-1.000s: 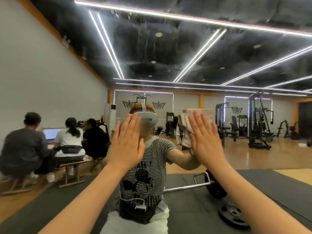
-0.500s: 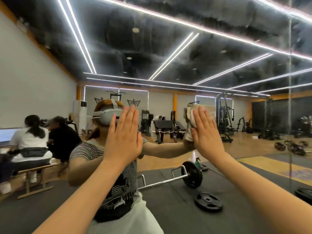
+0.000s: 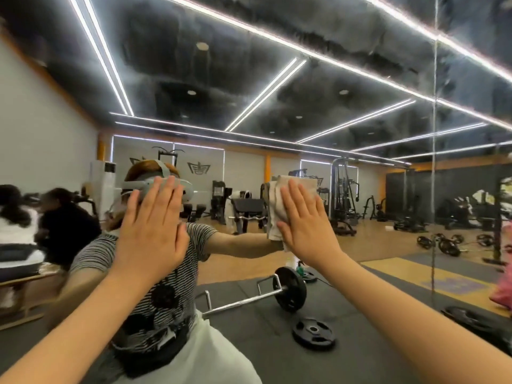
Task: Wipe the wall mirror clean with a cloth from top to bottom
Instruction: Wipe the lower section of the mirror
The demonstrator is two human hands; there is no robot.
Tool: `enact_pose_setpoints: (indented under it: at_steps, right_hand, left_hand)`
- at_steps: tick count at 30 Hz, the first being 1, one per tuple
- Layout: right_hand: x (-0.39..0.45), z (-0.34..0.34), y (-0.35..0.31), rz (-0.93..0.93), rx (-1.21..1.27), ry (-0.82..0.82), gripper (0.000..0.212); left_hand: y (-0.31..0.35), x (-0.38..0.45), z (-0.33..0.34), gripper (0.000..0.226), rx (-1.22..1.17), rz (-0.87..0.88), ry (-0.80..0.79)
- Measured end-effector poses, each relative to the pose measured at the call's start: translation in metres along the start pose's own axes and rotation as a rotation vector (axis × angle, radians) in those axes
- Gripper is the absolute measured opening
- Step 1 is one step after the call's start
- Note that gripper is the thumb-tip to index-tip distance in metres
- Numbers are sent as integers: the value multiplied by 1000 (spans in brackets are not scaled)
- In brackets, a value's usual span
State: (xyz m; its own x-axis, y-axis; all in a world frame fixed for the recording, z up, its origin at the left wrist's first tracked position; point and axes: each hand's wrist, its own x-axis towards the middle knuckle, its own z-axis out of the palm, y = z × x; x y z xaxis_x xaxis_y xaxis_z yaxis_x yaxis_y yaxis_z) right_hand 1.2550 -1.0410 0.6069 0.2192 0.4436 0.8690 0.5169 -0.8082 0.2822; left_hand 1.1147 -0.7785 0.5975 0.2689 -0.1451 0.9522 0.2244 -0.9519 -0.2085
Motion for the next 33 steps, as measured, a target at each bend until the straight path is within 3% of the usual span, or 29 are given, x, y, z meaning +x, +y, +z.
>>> enact_pose_setpoints:
  at_steps: [9, 14, 17, 20, 33]
  right_hand:
    - [5, 38, 9, -98, 148, 247, 67]
    - [7, 45, 10, -119, 249, 341, 64]
    - [7, 50, 10, -133, 265, 358, 65]
    - [6, 54, 12, -149, 280, 349, 66]
    - [6, 52, 21, -176, 273, 366, 61]
  left_hand:
    - [9, 4, -5, 69, 35, -123, -13]
    - [65, 17, 6, 67, 62, -347, 84]
    - [109, 34, 27, 69, 65, -292, 149]
    - [132, 48, 44, 68, 105, -310, 112]
    - [137, 46, 46, 69, 140, -352, 60]
